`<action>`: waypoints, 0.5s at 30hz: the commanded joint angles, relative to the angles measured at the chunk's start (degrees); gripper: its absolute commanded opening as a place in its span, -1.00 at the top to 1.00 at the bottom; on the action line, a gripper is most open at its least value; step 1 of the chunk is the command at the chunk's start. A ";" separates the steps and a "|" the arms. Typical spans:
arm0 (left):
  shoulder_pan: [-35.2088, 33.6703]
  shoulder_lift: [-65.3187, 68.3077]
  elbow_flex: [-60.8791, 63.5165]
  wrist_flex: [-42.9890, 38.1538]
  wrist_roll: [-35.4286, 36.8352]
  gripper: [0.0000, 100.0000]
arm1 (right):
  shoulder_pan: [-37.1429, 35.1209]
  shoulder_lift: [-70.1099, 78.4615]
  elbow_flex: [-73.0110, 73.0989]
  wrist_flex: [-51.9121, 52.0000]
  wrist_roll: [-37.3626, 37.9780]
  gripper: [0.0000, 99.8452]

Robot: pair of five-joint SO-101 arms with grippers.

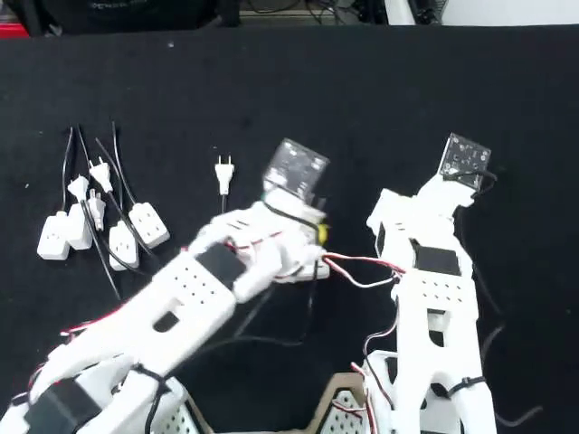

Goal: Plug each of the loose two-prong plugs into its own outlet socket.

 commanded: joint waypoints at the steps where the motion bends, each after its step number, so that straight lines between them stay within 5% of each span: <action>1: 1.80 1.49 -0.31 -5.71 2.37 0.54 | 1.05 -1.45 -2.33 -0.09 -0.70 0.60; 7: -7.25 -2.55 -3.74 3.34 6.59 0.53 | 0.44 -1.45 -2.15 -0.09 -0.70 0.60; 15: -23.96 -15.03 3.30 14.68 2.81 0.53 | -11.16 -1.45 -0.04 0.35 -0.62 0.59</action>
